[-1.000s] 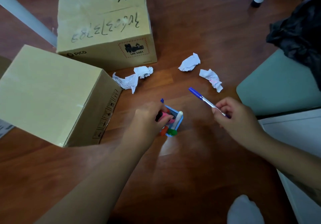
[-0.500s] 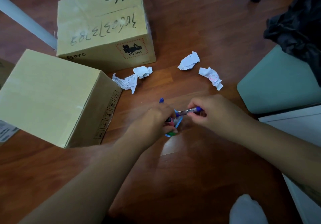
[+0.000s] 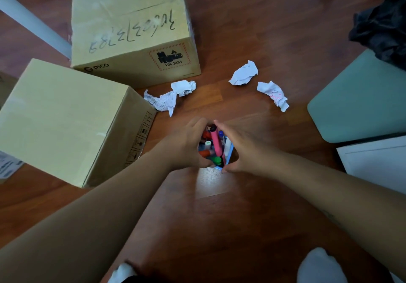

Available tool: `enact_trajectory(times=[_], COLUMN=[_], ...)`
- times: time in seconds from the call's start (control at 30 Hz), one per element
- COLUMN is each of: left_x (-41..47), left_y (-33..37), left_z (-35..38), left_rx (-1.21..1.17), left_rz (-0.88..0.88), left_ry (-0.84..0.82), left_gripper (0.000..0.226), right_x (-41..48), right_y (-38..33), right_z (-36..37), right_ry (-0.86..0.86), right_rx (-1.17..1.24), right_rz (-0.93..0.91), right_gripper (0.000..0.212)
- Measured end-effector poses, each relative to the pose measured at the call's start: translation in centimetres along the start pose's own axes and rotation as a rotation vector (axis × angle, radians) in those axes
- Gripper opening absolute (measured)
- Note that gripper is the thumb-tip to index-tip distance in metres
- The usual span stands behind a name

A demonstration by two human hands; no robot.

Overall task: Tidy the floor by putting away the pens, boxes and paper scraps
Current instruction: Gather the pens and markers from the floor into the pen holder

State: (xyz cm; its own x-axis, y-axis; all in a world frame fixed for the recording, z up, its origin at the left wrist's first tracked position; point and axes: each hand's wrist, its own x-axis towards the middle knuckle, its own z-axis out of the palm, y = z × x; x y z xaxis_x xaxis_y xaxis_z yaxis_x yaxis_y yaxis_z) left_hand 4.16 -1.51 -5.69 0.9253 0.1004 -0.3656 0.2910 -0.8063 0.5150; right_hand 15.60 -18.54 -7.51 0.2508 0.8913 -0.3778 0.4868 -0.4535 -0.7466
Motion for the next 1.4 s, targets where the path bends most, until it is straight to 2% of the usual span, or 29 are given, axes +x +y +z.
enact_trajectory(times=[0.07, 0.2, 0.27, 0.43, 0.5, 0.53, 0.6, 0.67, 0.7, 0.83, 0.97, 1.1, 1.13, 1.2, 1.27, 1.33, 1.4], left_x=[-0.7, -2.7, -3.1, -3.6, -3.7, -3.7, -3.7, -3.5, -3.4, -3.1, -3.5, -3.6, -3.6, -3.9, -4.2, -4.4, -4.2], left_y=[0.0, 0.5, 1.0, 1.7, 1.4, 1.1, 0.4, -0.2, -0.4, -0.7, 0.2, 1.5, 1.8, 2.2, 2.2, 1.9, 1.5], left_z=[0.8, 3.1, 3.7, 3.8, 3.4, 3.1, 2.5, 2.0, 1.9, 2.3, 3.3, 4.5, 4.9, 5.5, 5.9, 6.0, 5.9], left_rx=[-0.111, -0.162, -0.183, -0.07, -0.066, -0.099, -0.144, -0.076, -0.042, -0.087, -0.154, -0.303, -0.325, -0.378, -0.37, -0.27, -0.236], left_rz=[-0.018, -0.044, -0.055, 0.037, 0.063, 0.062, 0.042, 0.058, 0.079, 0.122, 0.049, -0.044, -0.058, -0.078, -0.1, -0.145, -0.161], left_ry=[0.101, 0.322, 0.4, 0.399, 0.371, 0.318, 0.157, 0.047, 0.037, 0.048, 0.12, 0.246, 0.232, 0.211, 0.219, 0.176, 0.094], left_gripper=[0.075, 0.048, 0.034, 0.023, 0.031, 0.04, 0.063, 0.07, 0.066, 0.047, 0.031, 0.027, 0.033, 0.052, 0.081, 0.112, 0.129], right_x=[0.0, -0.4, -0.6, -1.0, -1.4, -1.6, -1.8, -1.8, -1.6, -1.1, -2.0, -3.6, -3.8, -4.2, -4.7, -5.0, -5.0], right_y=[0.1, 0.7, 1.0, 1.0, 1.1, 1.1, 1.6, 1.5, 1.4, 1.0, 0.9, 0.6, 0.8, 1.3, 2.0, 2.9, 3.8], right_z=[0.3, 0.9, 1.1, 1.5, 1.5, 1.4, 1.5, 1.4, 1.4, 0.9, 1.0, 2.1, 2.3, 2.5, 2.0, 1.3, 0.6], right_ry=[0.014, 0.179, 0.231, 0.35, 0.351, 0.323, 0.22, 0.133, 0.115, 0.125, 0.238, 0.471, 0.483, 0.4, 0.297, 0.227, 0.131], right_rx=[0.025, -0.09, -0.097, -0.085, -0.056, -0.038, -0.072, -0.11, -0.093, -0.085, -0.148, -0.179, -0.15, -0.053, -0.018, -0.033, -0.12], right_rz=[0.002, -0.078, -0.119, -0.145, -0.132, -0.121, -0.086, -0.023, -0.008, -0.002, -0.061, -0.122, -0.106, -0.082, -0.113, -0.081, 0.0], right_gripper=[0.099, 0.042, 0.026, 0.027, 0.018, 0.025, 0.061, 0.072, 0.067, 0.021, 0.012, 0.015, 0.016, 0.028, 0.048, 0.077, 0.11])
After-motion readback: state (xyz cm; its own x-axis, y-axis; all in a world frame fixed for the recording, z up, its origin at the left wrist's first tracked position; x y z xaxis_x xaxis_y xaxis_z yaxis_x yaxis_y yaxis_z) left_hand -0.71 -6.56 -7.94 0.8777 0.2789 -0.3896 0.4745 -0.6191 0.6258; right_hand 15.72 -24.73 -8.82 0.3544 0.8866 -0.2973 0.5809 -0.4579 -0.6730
